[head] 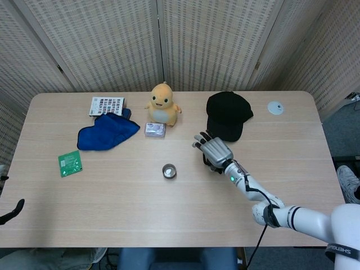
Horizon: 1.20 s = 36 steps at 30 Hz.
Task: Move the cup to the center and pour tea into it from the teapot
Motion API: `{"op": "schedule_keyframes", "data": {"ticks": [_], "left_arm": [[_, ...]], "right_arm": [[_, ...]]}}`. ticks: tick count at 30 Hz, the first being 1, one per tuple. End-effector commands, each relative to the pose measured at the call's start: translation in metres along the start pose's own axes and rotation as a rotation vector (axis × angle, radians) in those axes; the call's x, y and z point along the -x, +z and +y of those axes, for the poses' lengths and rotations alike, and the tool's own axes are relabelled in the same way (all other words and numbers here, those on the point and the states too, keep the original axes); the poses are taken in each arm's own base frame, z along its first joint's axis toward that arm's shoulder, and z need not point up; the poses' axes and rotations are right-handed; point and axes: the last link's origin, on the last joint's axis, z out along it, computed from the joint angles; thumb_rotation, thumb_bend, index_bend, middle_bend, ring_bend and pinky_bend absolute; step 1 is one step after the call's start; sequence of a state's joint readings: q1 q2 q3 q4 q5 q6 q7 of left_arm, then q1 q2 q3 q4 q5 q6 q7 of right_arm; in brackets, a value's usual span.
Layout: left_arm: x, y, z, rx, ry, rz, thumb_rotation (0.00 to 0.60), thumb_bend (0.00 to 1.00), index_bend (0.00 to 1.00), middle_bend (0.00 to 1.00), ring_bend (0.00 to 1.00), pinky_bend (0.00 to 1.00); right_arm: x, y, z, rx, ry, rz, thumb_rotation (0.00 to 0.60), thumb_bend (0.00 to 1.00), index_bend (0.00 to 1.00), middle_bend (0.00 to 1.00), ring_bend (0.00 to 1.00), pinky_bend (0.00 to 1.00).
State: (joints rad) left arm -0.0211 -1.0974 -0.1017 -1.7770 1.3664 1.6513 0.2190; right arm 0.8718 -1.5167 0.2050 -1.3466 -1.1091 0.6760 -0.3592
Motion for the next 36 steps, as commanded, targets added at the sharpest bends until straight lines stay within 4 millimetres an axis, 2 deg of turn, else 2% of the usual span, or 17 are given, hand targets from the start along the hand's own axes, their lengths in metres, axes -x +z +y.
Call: {"op": "schedule_keyframes", "data": {"ticks": [1,12,18,20,22,28,36], "left_arm": [[0.000,0.000,0.000,0.001,0.000,0.002,0.600,0.25,0.07,0.28,0.38,0.29],[-0.001,-0.002,-0.002,-0.004,-0.003,-0.001,0.600,0.25,0.07,0.28,0.38,0.29],[0.001,-0.001,0.002,0.008,-0.008,-0.004,0.600,0.25,0.07,0.28,0.38,0.29],[0.001,-0.001,0.002,0.008,-0.011,-0.005,0.600,0.25,0.07,0.28,0.38,0.29],[0.001,-0.001,0.002,0.009,-0.012,-0.005,0.600,0.25,0.07,0.28,0.38,0.29],[0.000,-0.002,0.003,0.012,-0.012,-0.002,0.600,0.25,0.07,0.28,0.38,0.29],[-0.001,-0.005,-0.002,-0.005,-0.012,-0.001,0.600,0.25,0.07,0.28,0.38,0.29]], "right_arm": [[0.000,-0.013,0.001,-0.017,0.003,-0.023,0.600,0.00,0.30,0.14,0.00,0.00],[0.000,-0.064,0.007,-0.087,-0.045,-0.046,0.600,0.00,0.35,0.17,0.00,0.00],[0.005,-0.074,0.012,-0.110,-0.078,-0.044,0.600,0.00,0.35,0.06,0.00,0.00],[0.005,-0.073,0.013,-0.106,-0.094,-0.022,0.600,0.00,0.34,0.04,0.00,0.00],[0.006,-0.069,0.015,-0.094,-0.119,0.003,0.600,0.00,0.30,0.02,0.00,0.00],[0.006,-0.049,0.007,-0.060,-0.128,0.042,0.600,0.00,0.21,0.00,0.00,0.00],[0.008,-0.019,-0.008,-0.022,-0.123,0.081,0.600,0.00,0.19,0.00,0.00,0.00]]}}
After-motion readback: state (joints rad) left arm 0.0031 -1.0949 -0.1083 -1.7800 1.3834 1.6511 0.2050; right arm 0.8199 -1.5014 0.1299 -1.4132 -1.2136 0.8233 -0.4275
